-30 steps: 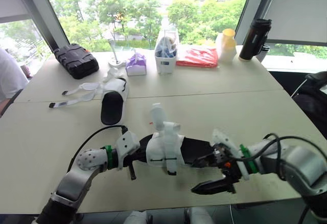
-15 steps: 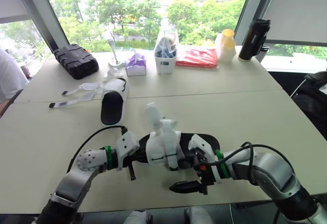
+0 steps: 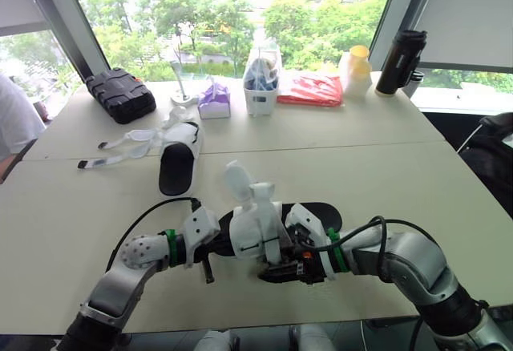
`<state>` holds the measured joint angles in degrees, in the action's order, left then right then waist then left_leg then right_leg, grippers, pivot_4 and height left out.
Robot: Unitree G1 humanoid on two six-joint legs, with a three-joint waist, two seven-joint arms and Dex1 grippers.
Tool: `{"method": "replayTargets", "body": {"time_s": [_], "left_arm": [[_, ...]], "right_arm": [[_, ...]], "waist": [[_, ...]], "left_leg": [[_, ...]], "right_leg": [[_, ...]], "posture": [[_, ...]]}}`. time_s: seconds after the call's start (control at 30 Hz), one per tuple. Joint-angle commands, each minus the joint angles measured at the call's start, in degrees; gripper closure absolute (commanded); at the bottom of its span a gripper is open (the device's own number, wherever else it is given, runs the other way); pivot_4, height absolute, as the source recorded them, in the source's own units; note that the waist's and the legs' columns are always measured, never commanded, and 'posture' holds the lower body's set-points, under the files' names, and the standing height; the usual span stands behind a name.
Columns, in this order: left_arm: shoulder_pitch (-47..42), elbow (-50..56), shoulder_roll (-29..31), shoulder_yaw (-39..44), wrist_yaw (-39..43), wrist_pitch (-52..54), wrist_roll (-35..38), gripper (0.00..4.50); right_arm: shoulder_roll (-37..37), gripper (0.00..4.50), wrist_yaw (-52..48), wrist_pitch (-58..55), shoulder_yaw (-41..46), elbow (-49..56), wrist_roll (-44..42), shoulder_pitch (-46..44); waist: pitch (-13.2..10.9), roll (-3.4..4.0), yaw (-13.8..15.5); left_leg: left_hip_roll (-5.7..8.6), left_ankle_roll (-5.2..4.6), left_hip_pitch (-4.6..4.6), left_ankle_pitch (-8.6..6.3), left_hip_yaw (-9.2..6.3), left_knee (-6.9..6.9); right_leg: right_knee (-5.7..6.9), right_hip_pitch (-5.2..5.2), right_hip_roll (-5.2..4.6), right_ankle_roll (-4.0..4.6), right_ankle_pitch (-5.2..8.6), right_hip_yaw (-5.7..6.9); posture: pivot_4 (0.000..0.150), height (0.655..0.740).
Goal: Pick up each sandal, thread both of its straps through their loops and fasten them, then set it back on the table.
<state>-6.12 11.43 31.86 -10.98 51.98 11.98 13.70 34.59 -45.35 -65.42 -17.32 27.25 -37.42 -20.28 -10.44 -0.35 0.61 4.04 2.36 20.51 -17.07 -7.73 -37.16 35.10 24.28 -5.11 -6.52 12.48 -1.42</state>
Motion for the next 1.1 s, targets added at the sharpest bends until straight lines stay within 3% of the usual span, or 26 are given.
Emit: {"method": "replayTargets", "body": {"time_s": [0.03, 0.17, 0.3, 0.5, 0.9, 1.1], "left_arm": [[1.2, -1.5, 0.16, -1.72, 0.16, 0.89, -1.42, 4.5], [0.98, -1.65, 0.02, -1.85, 0.11, 0.77, -1.6, 4.5], [1.26, -1.0, 0.03, -1.81, 0.0, 1.09, -1.63, 4.5], [2.52, 0.32, 1.04, -1.3, 0.34, 1.91, -1.44, 4.5], [2.28, 0.09, 1.87, -0.96, 0.46, 2.83, -1.73, 4.5], [-0.22, -4.13, 1.53, -3.05, 1.31, -0.02, -4.25, 4.5]], "right_arm": [[-0.04, 4.47, -0.65, -0.03, -0.01, 0.29, -0.9, -0.92], [1.41, 4.47, -2.78, -0.44, -0.34, 0.44, -1.61, -1.11], [10.27, 4.47, -12.55, 3.84, -3.86, 3.34, -0.58, 0.41], [18.49, 4.47, -21.56, 16.01, -12.12, 3.94, 7.78, 2.62], [20.77, 4.47, -24.42, 23.11, -12.7, 7.97, 11.91, 6.98], [20.48, 4.47, -25.92, 22.79, -6.31, 9.7, 9.04, -0.11]], "waist": [[0.0, 0.0, -0.01], [0.0, 0.0, 0.01], [0.0, 0.0, 0.14], [0.0, -0.01, 0.0], [-0.01, -0.01, 0.05], [-0.01, 0.0, 0.08]], "left_leg": [[0.0, 0.0, 0.0, 0.0, 0.0, 0.0], [0.0, 0.0, 0.0, 0.0, 0.01, 0.0], [0.04, -0.01, 0.04, 0.0, 0.04, -0.01], [0.02, -0.05, 0.01, -0.03, 0.14, 0.0], [0.0, -0.06, 0.01, -0.05, 0.02, 0.01], [0.01, -0.06, 0.0, -0.05, 0.03, 0.0]], "right_leg": [[0.0, 0.0, 0.0, 0.0, 0.0, 0.0], [0.0, 0.0, 0.0, 0.0, 0.0, 0.0], [-0.02, -0.01, -0.03, -0.02, 0.01, 0.01], [-0.04, -0.03, -0.03, -0.27, 0.17, 0.04], [-0.06, -0.01, -0.06, -0.28, 0.18, 0.02], [-0.05, -0.04, -0.05, -0.28, 0.18, 0.02]], "posture": [[0.15, 0.74], [0.15, 0.74], [0.15, 0.74], [0.15, 0.74], [0.15, 0.74], [0.15, 0.74]]}}
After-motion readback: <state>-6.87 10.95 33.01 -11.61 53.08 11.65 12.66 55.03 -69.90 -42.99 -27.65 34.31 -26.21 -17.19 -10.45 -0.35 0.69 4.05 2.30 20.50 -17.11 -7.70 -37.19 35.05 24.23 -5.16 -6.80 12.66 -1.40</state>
